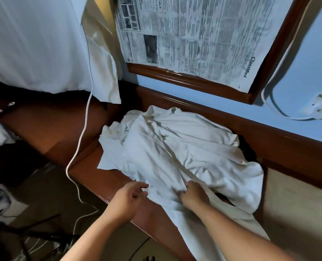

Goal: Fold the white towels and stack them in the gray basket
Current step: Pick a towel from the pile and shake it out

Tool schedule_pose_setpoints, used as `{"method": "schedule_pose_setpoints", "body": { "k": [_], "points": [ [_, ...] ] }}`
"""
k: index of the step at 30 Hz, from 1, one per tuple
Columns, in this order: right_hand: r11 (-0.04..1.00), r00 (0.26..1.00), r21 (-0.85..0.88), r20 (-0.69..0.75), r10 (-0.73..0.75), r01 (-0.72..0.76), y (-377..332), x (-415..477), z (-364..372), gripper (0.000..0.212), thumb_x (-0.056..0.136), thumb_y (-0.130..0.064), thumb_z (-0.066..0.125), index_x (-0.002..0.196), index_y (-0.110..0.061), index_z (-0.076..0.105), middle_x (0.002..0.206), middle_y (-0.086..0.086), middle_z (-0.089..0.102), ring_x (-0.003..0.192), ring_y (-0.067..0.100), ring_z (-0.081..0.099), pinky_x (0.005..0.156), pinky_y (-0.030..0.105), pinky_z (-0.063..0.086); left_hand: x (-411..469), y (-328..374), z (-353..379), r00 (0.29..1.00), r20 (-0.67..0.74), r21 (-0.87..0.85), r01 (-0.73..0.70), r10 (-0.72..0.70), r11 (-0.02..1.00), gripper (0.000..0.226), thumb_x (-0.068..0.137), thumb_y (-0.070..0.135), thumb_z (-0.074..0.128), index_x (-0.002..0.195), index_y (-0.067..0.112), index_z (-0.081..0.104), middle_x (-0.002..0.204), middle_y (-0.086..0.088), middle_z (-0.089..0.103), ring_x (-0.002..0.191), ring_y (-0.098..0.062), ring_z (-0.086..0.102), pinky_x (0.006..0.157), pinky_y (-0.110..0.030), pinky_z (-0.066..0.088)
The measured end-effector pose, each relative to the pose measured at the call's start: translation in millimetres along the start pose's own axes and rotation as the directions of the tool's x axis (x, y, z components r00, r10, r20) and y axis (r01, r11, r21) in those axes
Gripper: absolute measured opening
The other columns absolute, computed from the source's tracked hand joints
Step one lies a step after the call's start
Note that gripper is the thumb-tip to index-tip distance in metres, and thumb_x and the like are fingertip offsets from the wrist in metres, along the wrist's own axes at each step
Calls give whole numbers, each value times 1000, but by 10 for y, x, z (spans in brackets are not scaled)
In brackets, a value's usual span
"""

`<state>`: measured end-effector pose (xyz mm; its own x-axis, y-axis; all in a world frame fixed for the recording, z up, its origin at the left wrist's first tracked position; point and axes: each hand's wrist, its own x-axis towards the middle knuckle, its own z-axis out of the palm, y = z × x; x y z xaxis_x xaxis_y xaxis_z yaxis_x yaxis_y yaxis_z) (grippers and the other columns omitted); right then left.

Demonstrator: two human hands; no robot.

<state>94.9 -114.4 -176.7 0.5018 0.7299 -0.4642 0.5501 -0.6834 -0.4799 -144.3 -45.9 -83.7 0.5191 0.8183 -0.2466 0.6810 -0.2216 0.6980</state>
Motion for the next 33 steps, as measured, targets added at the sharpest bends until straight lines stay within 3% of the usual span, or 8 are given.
{"method": "schedule_pose_setpoints", "body": {
  "k": [8, 14, 18, 21, 24, 26, 29, 33],
  "points": [
    [890, 903, 372, -421, -90, 262, -723, -243, -562, 16, 103, -28, 46, 115, -27, 57, 93, -12, 63, 86, 12, 60, 72, 26, 40, 636, 38, -469, 965, 96, -20, -243, 243, 970, 30, 98, 36, 63, 122, 52, 56, 124, 27, 58, 105, 11, 58, 89, -27, 55],
    [835, 820, 236, -443, -362, 496, -1157, -1024, -1361, 13, 99, -29, 59, 103, -41, 63, 99, -21, 70, 95, -3, 65, 85, 15, 50, 1055, 829, -596, 673, 142, -31, -730, 726, 682, 71, 87, 44, 73, 150, 34, 42, 138, 18, 56, 125, -3, 49, 105, -24, 38],
    [850, 597, 170, -778, -194, 498, -911, -1748, -1872, 12, 96, -30, 57, 100, -32, 68, 96, -20, 69, 94, -2, 65, 83, 12, 47, 1201, 1230, -676, 540, 132, 98, -842, 831, 531, 18, 88, 43, 75, 86, 29, 64, 67, 11, 59, 67, -5, 52, 64, -30, 39],
    [840, 331, 222, -942, 53, 495, -495, -2322, -2254, 12, 98, -17, 57, 102, -21, 68, 92, -16, 66, 84, -11, 60, 79, 7, 42, 1250, 1383, -789, 664, 205, 144, -747, 719, 649, 25, 87, 44, 74, 72, 29, 59, 65, 15, 64, 63, -4, 60, 52, -19, 39],
    [879, 165, 241, -968, 188, 412, -100, -2950, -2499, 11, 99, -13, 56, 99, -16, 66, 86, -8, 63, 73, -13, 55, 74, 12, 41, 875, 1917, -712, 580, 183, 91, -814, 794, 574, 10, 86, 40, 69, 84, 30, 69, 71, 18, 67, 70, -3, 64, 57, -10, 39],
    [885, 185, 272, -959, 215, 378, 57, -3313, -2547, 3, 93, -22, 63, 92, -24, 65, 84, -9, 65, 73, -7, 56, 74, 19, 43, 387, 2437, -546, 515, 153, -73, -845, 844, 529, 11, 86, 31, 65, 78, 38, 65, 68, 24, 65, 66, 7, 60, 58, -12, 38],
    [868, 415, 317, -898, 144, 383, 170, -3911, -2512, 39, 76, -38, 78, 111, -24, 66, 104, -8, 72, 94, -1, 65, 85, 17, 48, -574, 3177, -199, 415, 202, -413, -786, 887, 461, 16, 91, 19, 60, 82, 30, 67, 70, 21, 67, 65, 7, 59, 63, -21, 45],
    [853, 603, 360, -794, 69, 377, 434, -4748, -2301, 49, 75, -27, 84, 118, -22, 62, 114, -14, 72, 111, -7, 61, 89, 8, 45, -2013, 3848, 319, 324, 251, -809, -446, 912, 382, 19, 96, 18, 60, 81, 23, 70, 73, 8, 70, 67, -9, 63, 69, -30, 52]
  ]
}}
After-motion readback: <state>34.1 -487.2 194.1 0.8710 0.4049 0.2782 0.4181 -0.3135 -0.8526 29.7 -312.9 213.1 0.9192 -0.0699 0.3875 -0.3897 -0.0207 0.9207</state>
